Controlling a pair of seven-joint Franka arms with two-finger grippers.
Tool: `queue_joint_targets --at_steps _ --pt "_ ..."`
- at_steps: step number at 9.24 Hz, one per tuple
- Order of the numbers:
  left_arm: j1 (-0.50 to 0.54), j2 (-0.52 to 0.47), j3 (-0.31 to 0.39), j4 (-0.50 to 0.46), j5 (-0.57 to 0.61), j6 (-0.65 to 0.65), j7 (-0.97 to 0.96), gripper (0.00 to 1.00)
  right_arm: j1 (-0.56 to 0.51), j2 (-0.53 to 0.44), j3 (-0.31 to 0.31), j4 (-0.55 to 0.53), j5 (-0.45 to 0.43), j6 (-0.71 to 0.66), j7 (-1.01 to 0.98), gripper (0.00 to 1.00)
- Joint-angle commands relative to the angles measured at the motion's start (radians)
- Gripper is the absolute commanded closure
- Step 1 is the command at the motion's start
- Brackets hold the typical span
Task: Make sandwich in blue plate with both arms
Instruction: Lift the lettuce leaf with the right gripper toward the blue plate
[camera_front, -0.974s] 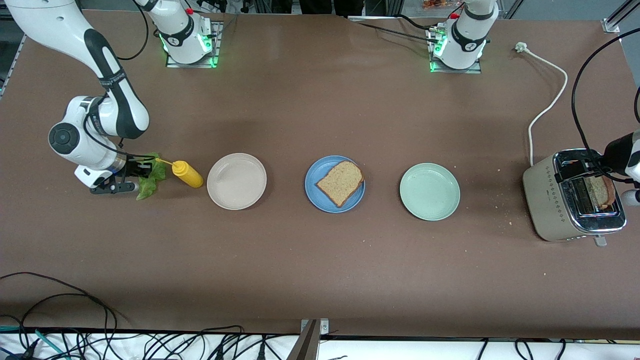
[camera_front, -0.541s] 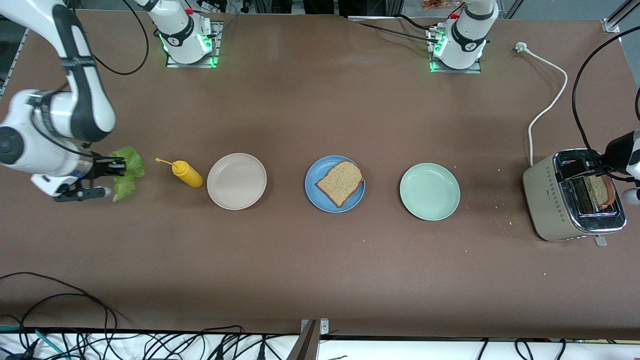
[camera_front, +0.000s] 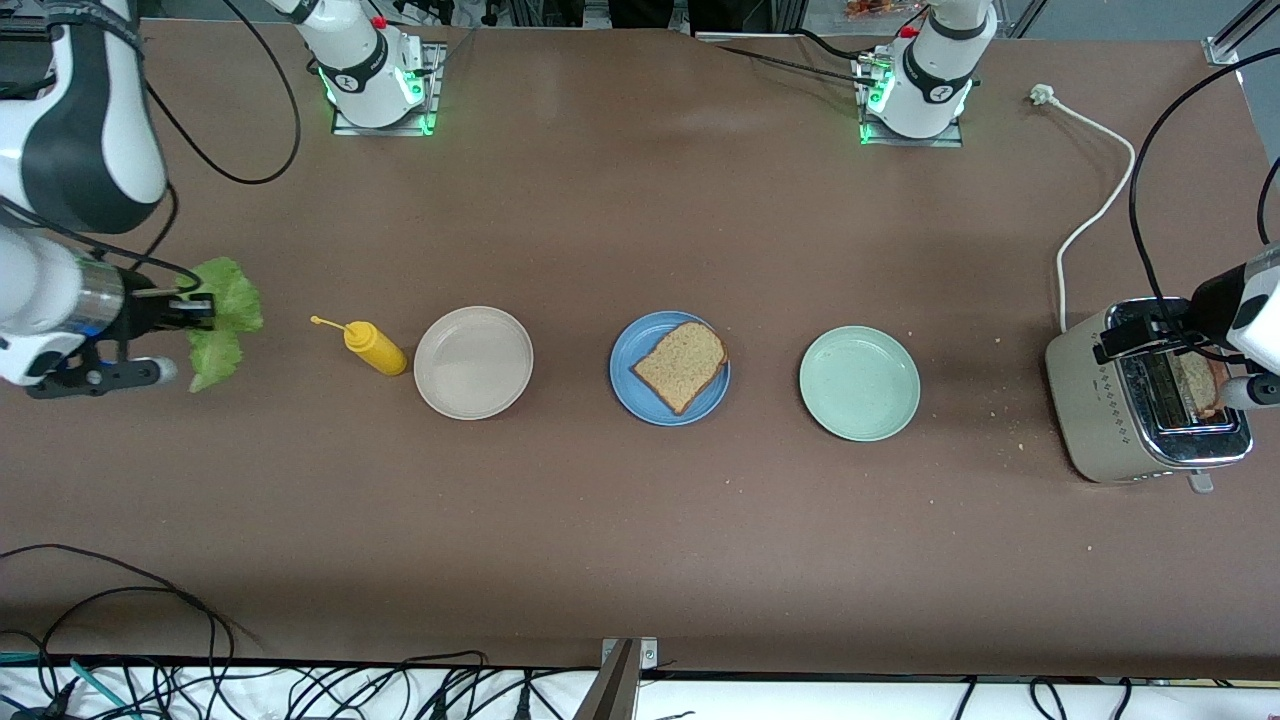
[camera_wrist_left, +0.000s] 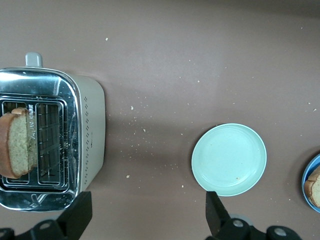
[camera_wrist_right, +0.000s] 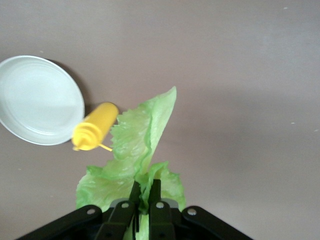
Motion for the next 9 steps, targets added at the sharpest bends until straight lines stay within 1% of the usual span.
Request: queue_joint_targets --at_steps 1,2,5,6,7,8,9 --pt "-0.014 -0.008 0.004 0.048 -0.012 -0.011 0.019 0.0 0.138 0.043 -0.003 0.029 0.11 -0.01 0.227 1.0" --pt "-0.022 -0.007 0.001 0.06 -0.009 -0.009 0.016 0.0 0.191 0.066 -0.003 0.029 0.142 0.006 0.324 1.0" --pt "-0.024 -0.005 0.004 0.062 -0.011 -0.011 0.019 0.0 0.359 0.126 -0.003 0.029 0.151 0.146 0.638 1.0" --pt "-0.028 -0.005 0.002 0.062 -0.012 -0.009 0.018 0.0 0.422 0.181 -0.003 0.03 0.153 0.235 0.746 1.0" --pt "-0.028 -0.004 0.004 0.062 -0.014 -0.011 0.016 0.0 0.483 0.247 -0.003 0.03 0.182 0.347 0.858 1.0" --pt "-0.027 -0.002 0.005 0.06 -0.014 -0.013 0.016 0.0 0.533 0.288 -0.003 0.032 0.24 0.444 0.967 1.0" --pt "-0.027 -0.002 0.005 0.06 -0.014 -0.013 0.016 0.0 0.577 0.325 -0.003 0.032 0.259 0.533 1.054 1.0"
